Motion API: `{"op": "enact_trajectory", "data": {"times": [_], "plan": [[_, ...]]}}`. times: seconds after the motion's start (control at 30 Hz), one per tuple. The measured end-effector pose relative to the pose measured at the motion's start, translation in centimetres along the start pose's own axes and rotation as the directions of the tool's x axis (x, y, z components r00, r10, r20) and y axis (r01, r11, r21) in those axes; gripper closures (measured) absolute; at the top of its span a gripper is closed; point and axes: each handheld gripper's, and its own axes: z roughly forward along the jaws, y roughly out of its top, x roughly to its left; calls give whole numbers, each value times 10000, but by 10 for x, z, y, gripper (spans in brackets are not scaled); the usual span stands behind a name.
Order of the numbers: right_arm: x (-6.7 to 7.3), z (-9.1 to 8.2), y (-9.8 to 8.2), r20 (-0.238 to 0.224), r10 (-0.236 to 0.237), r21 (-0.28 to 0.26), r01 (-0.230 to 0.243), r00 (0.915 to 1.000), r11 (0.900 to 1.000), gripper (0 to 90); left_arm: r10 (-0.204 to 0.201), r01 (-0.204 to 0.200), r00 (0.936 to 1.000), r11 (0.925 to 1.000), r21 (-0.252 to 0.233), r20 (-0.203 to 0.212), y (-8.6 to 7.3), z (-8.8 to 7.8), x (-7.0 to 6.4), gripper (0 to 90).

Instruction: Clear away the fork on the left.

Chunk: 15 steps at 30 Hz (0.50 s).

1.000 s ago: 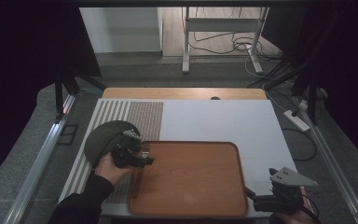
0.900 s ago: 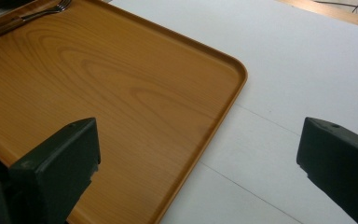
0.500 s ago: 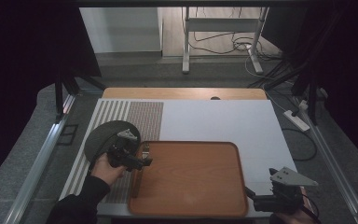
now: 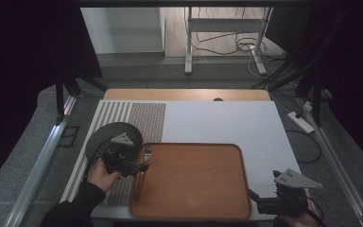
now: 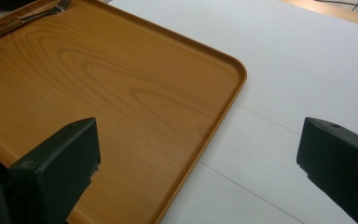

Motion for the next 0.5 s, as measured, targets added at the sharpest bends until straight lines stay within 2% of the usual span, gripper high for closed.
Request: {"op": "enact_trajectory", "data": {"times": [0.1,0.23,0.5], "plan": [[0,0,0,4,15,4,-15,10000,10000,0,-117,118,9999,9995,-290,52,-3,-6,1,0],[0,0,0,3,27,13,-27,10000,10000,0,-220,215,9997,9982,-566,-88,-8,-12,1,0],[0,0,0,7,24,19,-24,10000,10000,0,-425,417,9991,9953,-873,-80,-19,-22,2,0]]}}
